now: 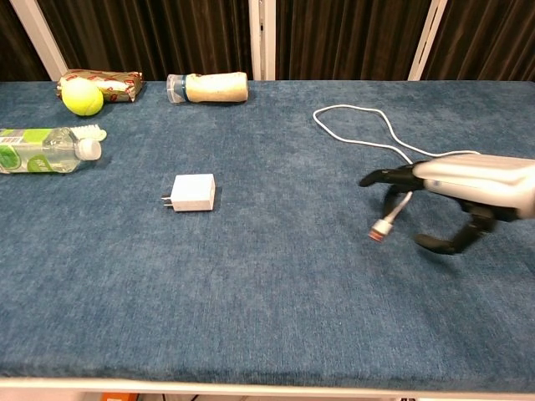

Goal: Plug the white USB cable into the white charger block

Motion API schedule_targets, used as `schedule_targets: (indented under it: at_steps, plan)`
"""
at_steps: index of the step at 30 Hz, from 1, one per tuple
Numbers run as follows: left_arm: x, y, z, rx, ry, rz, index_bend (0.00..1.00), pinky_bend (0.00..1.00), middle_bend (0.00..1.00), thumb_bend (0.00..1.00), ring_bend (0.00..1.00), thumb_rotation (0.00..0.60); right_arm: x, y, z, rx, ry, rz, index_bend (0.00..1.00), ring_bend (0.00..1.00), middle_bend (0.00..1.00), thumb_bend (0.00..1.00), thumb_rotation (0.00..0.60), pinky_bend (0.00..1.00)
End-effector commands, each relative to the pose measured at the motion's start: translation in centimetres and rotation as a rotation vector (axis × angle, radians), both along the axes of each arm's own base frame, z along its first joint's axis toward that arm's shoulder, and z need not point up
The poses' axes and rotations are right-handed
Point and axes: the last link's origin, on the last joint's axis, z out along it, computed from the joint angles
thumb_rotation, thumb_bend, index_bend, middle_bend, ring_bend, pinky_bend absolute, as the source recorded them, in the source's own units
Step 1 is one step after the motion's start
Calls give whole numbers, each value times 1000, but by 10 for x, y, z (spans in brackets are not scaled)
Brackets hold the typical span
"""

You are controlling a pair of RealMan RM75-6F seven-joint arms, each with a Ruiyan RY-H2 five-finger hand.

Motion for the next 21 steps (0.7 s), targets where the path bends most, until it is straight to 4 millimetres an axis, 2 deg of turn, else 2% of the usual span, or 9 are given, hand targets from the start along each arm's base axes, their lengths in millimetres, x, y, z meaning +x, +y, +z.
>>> schedule_targets:
  at_steps: [1,3,6,10,12,21]
  plan:
    - [1,1,-1,-2,-1,-2,132,0,155,125,32,600,-6,10,12,-40,-21,11,42,47,267,398,600,13]
    - [2,1,-2,-5,0,-3,133,0,155,124,32,600,-7,6,17,-87,-30,42,78,48,266,361,600,13]
    - [5,2,-2,-8,1,-8,133,0,155,124,32,600,-4,-3,19,-135,0,131,206,48,261,325,600,12]
    - [8,1,-1,-6,3,-7,133,0,155,125,32,600,1,-14,14,-145,71,269,376,48,261,270,600,12]
    - [8,1,0,-3,4,-5,132,0,155,125,32,600,1,-19,10,-133,111,322,424,48,262,242,600,12]
    - [8,-2,0,-8,1,15,132,0,155,124,32,600,-2,-23,-9,-137,175,496,472,48,283,221,600,13]
